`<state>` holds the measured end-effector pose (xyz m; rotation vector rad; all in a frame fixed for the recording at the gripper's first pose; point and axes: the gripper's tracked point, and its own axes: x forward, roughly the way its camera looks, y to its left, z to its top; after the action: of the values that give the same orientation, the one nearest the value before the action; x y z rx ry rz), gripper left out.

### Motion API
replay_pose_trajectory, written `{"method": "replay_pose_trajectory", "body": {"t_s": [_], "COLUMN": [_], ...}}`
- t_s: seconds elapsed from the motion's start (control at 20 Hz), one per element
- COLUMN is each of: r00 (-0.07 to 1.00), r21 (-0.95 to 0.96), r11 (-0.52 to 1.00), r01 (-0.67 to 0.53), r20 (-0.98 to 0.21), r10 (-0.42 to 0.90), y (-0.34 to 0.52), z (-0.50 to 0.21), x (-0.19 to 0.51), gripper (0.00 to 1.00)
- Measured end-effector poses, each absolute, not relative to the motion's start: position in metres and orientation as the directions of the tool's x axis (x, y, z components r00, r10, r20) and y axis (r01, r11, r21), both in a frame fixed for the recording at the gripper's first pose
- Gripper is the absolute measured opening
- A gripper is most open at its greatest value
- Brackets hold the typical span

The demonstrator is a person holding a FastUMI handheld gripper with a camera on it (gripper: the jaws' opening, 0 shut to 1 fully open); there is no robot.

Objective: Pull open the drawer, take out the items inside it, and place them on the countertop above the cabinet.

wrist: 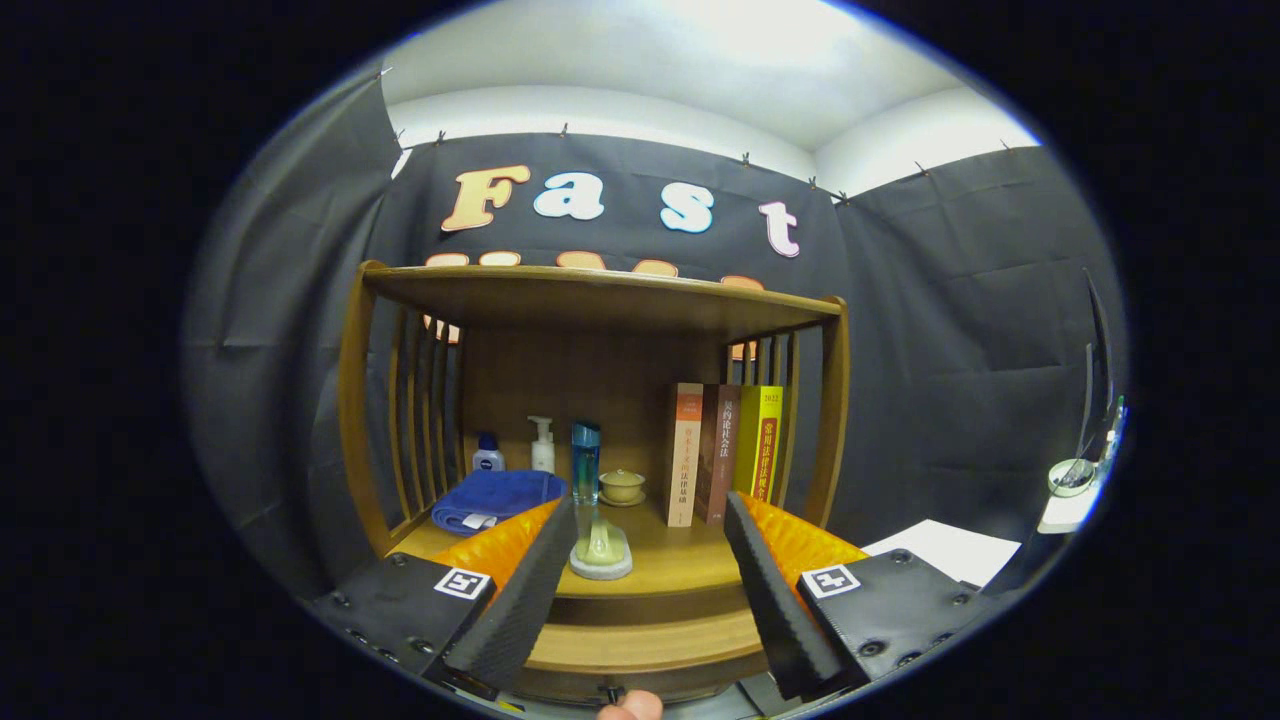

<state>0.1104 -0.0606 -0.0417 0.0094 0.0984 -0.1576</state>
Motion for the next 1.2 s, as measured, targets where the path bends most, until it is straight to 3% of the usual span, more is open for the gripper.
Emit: {"method": "replay_pose_trajectory", "body": {"t_s": [0.25,0.75,1.2], "r00": [0.99,0.983,0.978], "r21": [0.039,0.069,0.083], "r11": [0.991,0.993,0.994], "r01": [0.129,0.092,0.075], "r20": [-0.06,-0.166,-0.203], "r10": [-0.126,-0.08,-0.057], "y": [-0.047,-0.029,-0.027], "z": [-0.065,-0.176,-0.223], "x": [0.071,0.021,-0.002], "gripper": [0.97,0.97,0.97]}}
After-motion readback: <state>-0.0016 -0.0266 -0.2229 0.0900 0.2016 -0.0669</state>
